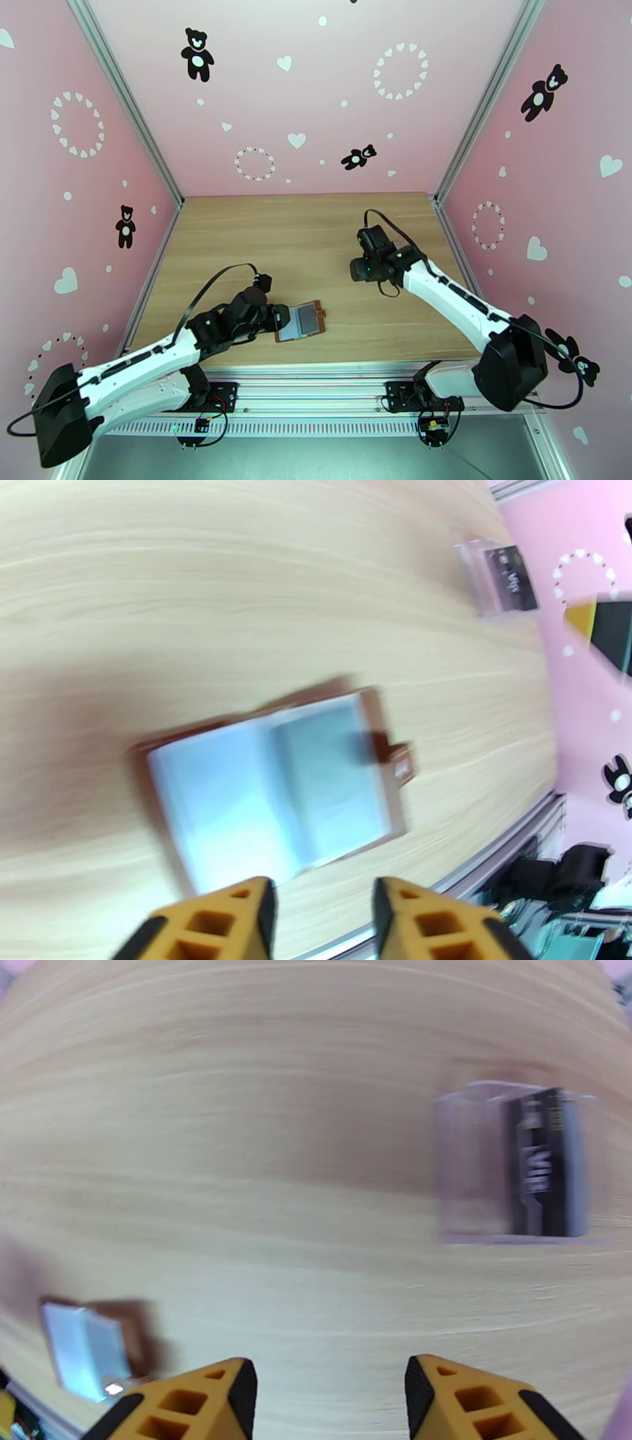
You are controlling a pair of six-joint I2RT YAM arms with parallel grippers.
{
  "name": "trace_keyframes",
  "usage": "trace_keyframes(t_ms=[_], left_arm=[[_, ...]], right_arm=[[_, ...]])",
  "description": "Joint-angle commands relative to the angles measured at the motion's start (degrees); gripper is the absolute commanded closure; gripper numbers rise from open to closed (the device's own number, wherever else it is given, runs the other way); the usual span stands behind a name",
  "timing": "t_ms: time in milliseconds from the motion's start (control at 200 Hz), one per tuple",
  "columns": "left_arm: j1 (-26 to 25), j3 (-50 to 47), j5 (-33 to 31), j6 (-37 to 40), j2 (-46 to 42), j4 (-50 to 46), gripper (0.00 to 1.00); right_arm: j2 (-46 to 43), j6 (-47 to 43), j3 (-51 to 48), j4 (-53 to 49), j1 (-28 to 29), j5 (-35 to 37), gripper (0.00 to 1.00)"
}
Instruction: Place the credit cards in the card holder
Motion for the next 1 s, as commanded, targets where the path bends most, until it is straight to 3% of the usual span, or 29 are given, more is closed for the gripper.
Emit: trace_keyframes(t_ms=[0, 180, 350, 996], left_arm=[[0.49, -1.07, -4.0, 0.53, -3.57, -7.09, 0.46], [0.96, -2.6, -3.27, 0.23, -3.97, -6.15, 0.41], [1.09, -2.66, -3.37, 0.43, -3.22, -6.02, 0.4], [1.37, -3.77, -2.1, -0.09, -1.59, -3.56, 0.4]], right_arm=[[4.94, -5.31, 4.36, -7.49, -4.73, 7.34, 0.43], [12.21, -7.72, 10.66, -9.47, -12.06, 7.53, 0.42], [16.76, -8.95, 13.9, -9.26, -15.35, 7.42, 0.41], [27.67, -11.66, 22.63, -11.33, -18.17, 3.11, 0.41]])
